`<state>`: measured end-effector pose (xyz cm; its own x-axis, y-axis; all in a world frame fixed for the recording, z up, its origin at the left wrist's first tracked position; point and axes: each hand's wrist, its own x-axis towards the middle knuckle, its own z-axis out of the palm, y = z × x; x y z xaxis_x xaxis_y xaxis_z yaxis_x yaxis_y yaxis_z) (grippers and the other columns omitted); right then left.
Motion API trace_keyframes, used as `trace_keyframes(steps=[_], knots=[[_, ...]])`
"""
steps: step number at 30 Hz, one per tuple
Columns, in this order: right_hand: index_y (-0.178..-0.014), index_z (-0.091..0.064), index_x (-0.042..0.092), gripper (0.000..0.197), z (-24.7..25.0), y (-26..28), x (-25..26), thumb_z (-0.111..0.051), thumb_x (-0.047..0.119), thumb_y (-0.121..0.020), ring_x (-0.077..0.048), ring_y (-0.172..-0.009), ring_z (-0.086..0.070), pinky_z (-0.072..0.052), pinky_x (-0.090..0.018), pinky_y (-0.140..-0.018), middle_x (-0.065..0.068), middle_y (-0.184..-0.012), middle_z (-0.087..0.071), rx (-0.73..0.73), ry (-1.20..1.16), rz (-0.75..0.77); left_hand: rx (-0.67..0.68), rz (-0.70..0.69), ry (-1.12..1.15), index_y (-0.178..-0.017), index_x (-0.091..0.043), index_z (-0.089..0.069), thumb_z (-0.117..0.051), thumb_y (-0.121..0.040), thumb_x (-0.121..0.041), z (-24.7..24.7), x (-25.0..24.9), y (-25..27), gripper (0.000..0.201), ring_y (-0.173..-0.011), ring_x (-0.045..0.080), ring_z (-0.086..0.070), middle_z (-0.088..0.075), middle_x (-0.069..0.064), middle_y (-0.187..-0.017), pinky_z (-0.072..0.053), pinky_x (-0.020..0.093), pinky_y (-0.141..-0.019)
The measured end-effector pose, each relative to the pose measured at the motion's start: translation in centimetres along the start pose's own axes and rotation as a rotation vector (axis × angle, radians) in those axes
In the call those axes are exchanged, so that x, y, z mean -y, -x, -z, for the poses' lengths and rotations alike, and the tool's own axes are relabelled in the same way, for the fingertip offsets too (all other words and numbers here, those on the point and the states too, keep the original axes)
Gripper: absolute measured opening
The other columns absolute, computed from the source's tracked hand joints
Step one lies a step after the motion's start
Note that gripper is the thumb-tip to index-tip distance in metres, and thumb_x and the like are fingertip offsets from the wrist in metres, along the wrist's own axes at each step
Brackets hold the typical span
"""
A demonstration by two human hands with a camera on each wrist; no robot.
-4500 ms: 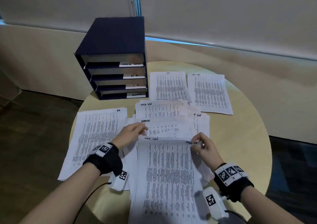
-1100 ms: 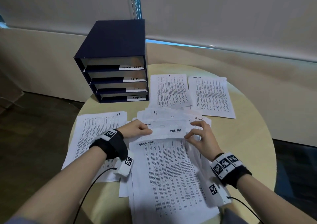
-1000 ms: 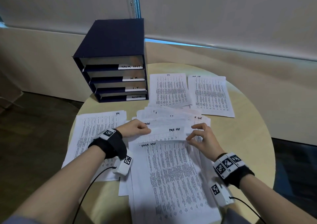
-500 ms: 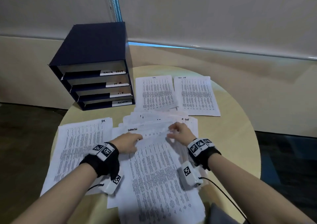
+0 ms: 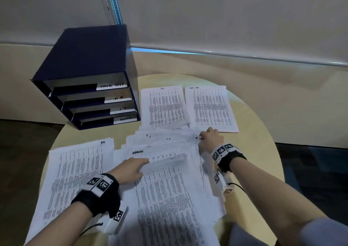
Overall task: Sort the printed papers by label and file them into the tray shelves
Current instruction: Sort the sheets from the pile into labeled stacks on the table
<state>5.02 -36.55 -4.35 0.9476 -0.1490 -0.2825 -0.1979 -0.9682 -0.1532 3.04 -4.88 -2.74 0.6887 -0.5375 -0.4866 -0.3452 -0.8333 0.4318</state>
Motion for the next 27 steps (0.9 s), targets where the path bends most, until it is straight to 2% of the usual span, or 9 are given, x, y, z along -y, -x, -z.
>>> trace_keyframes(steps=[4, 7, 11, 14, 16, 19, 22, 24, 27], knots=[[-0.099, -0.068, 0.023, 0.018, -1.0, 3.8, -0.8, -0.052, 0.028, -0.091, -0.021, -0.107, -0.047, -0.026, -0.045, -0.101, 0.004, -0.105, -0.061, -0.302, -0.097, 0.196, -0.018, -0.006, 0.005, -0.110, -0.019, -0.056, -0.053, -0.092, -0.012, 0.0, -0.4, 0.0, 0.020, -0.092, 0.022, -0.062, -0.066, 0.005, -0.103, -0.050, 0.039, -0.088], [-0.095, -0.069, 0.024, 0.024, -2.2, 7.7, -0.6, -0.047, 0.031, -0.089, -0.015, -0.092, -0.055, -0.031, -0.043, -0.100, 0.008, -0.090, -0.066, -0.408, -0.226, 0.332, -0.029, -0.014, -0.004, -0.106, -0.019, -0.054, -0.052, -0.092, -0.012, -0.1, -0.6, 0.2, 0.016, -0.090, 0.022, -0.061, -0.065, 0.005, -0.100, -0.050, 0.038, -0.086], [-0.088, -0.051, 0.016, 0.012, -2.1, 10.7, 0.6, -0.042, 0.016, -0.096, -0.009, -0.062, -0.049, -0.036, -0.016, -0.059, 0.005, -0.072, -0.057, -0.289, -0.570, 0.289, -0.063, 0.001, -0.024, -0.113, -0.020, -0.052, -0.052, -0.093, -0.015, -0.2, -0.8, 0.8, 0.021, -0.094, 0.023, -0.060, -0.065, 0.007, -0.106, -0.049, 0.038, -0.087], [-0.076, -0.042, 0.018, 0.023, 0.4, 10.7, 1.2, -0.045, 0.008, -0.096, 0.000, -0.048, -0.041, -0.033, -0.011, -0.046, 0.009, -0.059, -0.047, -0.431, -0.810, 0.204, -0.080, 0.014, -0.023, -0.123, -0.022, -0.046, -0.052, -0.092, -0.015, -0.1, -1.0, 1.6, 0.032, -0.102, 0.023, -0.058, -0.062, 0.004, -0.116, -0.048, 0.039, -0.091], [-0.072, -0.040, 0.022, 0.029, 2.8, 10.6, 1.2, -0.046, 0.006, -0.096, 0.002, -0.048, -0.042, -0.032, -0.011, -0.047, 0.008, -0.059, -0.045, -0.505, -0.905, 0.188, -0.084, 0.001, 0.028, -0.114, -0.032, -0.039, -0.053, -0.089, -0.014, 0.1, -0.9, 2.1, 0.034, -0.100, 0.023, -0.059, -0.062, 0.004, -0.113, -0.048, 0.042, -0.090], [-0.077, -0.046, 0.010, 0.018, 5.6, 9.9, 1.0, -0.047, 0.007, -0.095, 0.003, -0.053, -0.040, -0.032, -0.010, -0.050, 0.005, -0.064, -0.045, -0.569, -0.931, 0.210, -0.113, -0.015, 0.110, -0.107, -0.036, -0.030, -0.053, -0.088, -0.010, 0.2, -0.8, 2.7, 0.040, -0.106, 0.018, -0.058, -0.060, 0.004, -0.107, -0.048, 0.038, -0.092], [-0.084, -0.053, 0.010, 0.012, 7.6, 9.0, -0.1, -0.048, 0.014, -0.095, -0.004, -0.069, -0.047, -0.039, -0.019, -0.066, -0.004, -0.076, -0.056, -0.731, -1.065, 0.185, -0.108, -0.004, 0.121, -0.108, -0.036, -0.028, -0.050, -0.089, -0.006, 0.3, -1.3, 3.1, 0.042, -0.101, 0.014, -0.050, -0.047, 0.009, -0.095, -0.042, 0.031, -0.081], [-0.087, -0.053, 0.021, 0.010, 9.1, 8.7, -1.2, -0.047, 0.018, -0.094, -0.007, -0.074, -0.052, -0.043, -0.026, -0.069, 0.000, -0.082, -0.058, -0.846, -1.245, 0.138, -0.081, 0.007, 0.099, -0.104, -0.033, -0.038, -0.050, -0.087, -0.005, 0.3, -1.2, 3.2, 0.035, -0.101, 0.018, -0.055, -0.047, 0.007, -0.097, -0.041, 0.031, -0.080], [-0.096, -0.054, 0.019, 0.009, 11.2, 8.3, -3.6, -0.048, 0.023, -0.091, -0.009, -0.068, -0.054, -0.047, -0.026, -0.061, 0.000, -0.081, -0.060, -0.892, -1.480, 0.098, -0.066, 0.026, 0.125, -0.085, -0.030, -0.060, -0.052, -0.085, -0.004, 0.7, -0.6, 3.2, 0.027, -0.105, 0.016, -0.059, -0.066, 0.003, -0.104, -0.042, 0.028, -0.085]])
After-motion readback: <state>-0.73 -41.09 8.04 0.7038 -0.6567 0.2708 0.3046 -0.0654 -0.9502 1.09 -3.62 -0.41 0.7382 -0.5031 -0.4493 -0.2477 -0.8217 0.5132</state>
